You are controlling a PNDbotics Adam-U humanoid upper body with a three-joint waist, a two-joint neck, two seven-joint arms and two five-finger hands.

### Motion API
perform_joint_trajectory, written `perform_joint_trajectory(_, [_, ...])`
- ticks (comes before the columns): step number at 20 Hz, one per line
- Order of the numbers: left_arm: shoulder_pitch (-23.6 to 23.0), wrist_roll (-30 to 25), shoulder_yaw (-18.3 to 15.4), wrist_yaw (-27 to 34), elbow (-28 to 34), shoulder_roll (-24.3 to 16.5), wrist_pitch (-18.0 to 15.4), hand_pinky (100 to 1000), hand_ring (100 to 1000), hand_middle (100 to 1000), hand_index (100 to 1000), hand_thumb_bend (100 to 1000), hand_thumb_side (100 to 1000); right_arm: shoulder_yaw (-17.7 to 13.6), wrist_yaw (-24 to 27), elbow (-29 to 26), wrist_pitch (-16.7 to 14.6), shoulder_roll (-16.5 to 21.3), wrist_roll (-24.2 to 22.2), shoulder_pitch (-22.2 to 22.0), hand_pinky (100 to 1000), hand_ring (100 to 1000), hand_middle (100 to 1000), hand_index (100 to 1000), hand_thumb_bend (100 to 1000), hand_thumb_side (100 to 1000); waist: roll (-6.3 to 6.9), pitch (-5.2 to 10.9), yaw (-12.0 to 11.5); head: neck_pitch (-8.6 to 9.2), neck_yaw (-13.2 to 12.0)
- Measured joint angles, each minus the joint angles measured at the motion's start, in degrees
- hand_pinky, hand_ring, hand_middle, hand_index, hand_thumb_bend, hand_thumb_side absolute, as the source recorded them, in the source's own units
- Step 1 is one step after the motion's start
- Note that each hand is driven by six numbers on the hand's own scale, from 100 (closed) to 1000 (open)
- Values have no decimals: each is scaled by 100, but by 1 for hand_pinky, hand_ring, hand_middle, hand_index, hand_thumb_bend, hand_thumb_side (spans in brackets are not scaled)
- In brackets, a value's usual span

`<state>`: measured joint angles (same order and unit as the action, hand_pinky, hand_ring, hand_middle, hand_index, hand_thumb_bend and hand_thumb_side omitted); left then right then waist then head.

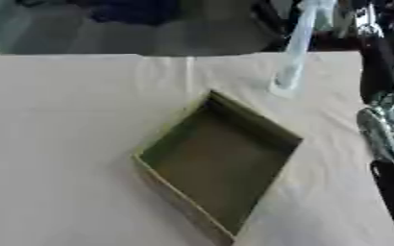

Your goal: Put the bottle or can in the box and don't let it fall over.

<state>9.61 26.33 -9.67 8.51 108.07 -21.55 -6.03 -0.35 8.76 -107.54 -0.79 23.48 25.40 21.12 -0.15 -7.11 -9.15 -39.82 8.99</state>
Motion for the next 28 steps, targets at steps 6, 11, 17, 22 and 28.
perform_joint_trajectory(6, [0, 1, 0, 0, 0, 0, 0, 995, 933, 823, 813, 574, 688, 0, 0, 0, 3, 0, 4, 1, 979, 1000, 1000, 886, 292, 533, 0, 0, -1, -5, -77])
perform_joint_trajectory(11, [0, 2, -1, 0, 0, 0, -1, 996, 933, 824, 813, 574, 689, 2, 51, 0, 5, 0, 8, 8, 967, 974, 985, 889, 291, 535, 0, 0, -1, -26, -86])
perform_joint_trajectory(17, [0, 2, -1, 0, 0, 0, -1, 995, 932, 823, 811, 573, 689, 139, 1467, 1, -25, -18, 269, 63, 565, 635, 696, 950, 296, 604, 1, 0, -3, -32, -79])
perform_joint_trajectory(22, [0, 1, -1, 0, 0, 0, 0, 995, 932, 823, 809, 573, 688, 253, 3348, 9, -101, -59, 842, 103, 100, 299, 356, 1000, 296, 776, 2, 0, -7, -32, -72])
perform_joint_trajectory(28, [1, 0, -1, 0, 0, 0, 1, 994, 932, 823, 807, 572, 688, 337, 5048, 76, -164, -81, 1835, 147, 100, 100, 121, 1000, 221, 1000, 3, 0, -8, -31, -53])
